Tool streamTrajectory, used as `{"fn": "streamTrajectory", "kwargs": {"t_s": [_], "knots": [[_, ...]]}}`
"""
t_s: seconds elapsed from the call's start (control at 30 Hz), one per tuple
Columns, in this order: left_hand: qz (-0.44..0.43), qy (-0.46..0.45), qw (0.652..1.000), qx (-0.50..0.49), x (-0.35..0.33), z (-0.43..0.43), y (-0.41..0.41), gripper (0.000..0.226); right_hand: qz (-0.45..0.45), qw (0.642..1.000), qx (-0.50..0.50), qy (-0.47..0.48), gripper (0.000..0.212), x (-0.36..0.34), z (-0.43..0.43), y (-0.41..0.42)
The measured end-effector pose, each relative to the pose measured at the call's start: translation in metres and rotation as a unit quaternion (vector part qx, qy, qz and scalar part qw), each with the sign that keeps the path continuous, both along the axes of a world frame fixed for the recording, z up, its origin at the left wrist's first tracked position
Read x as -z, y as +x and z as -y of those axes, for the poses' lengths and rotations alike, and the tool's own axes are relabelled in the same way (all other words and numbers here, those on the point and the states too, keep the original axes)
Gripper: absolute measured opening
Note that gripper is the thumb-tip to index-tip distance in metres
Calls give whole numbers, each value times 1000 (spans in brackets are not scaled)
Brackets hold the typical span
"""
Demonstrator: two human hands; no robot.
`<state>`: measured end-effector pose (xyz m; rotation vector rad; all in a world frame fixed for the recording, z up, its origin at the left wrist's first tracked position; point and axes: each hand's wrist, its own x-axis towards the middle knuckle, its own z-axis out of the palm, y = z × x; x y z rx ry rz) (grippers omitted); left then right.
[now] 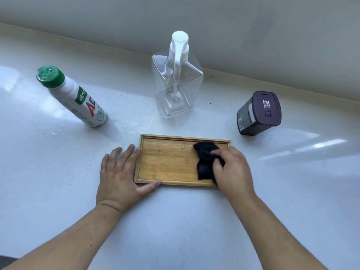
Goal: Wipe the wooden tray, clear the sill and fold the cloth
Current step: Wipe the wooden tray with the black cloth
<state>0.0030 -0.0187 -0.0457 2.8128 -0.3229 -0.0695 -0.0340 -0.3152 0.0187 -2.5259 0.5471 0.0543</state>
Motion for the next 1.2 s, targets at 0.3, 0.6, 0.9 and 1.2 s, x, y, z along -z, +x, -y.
{"fn": "streamTrajectory", "kwargs": {"t_s": [0.3, 0.6, 0.9, 1.2], "knots": [[10, -5, 1000, -2, 1, 2, -1, 111, 28, 968, -244, 53, 31, 4, -85, -4], [-18, -15, 1000, -9, -7, 4, -3, 111, 34, 999, -4, 22, 31, 10, -96, 39], [-15, -20, 1000, -6, -2, 1, -2, 110, -20, 972, -232, 18, 33, 7, -99, 22], [-53, -24, 998, 6, -6, -5, 1, 102, -5, 970, -243, 12, 27, -25, -112, -41]]}}
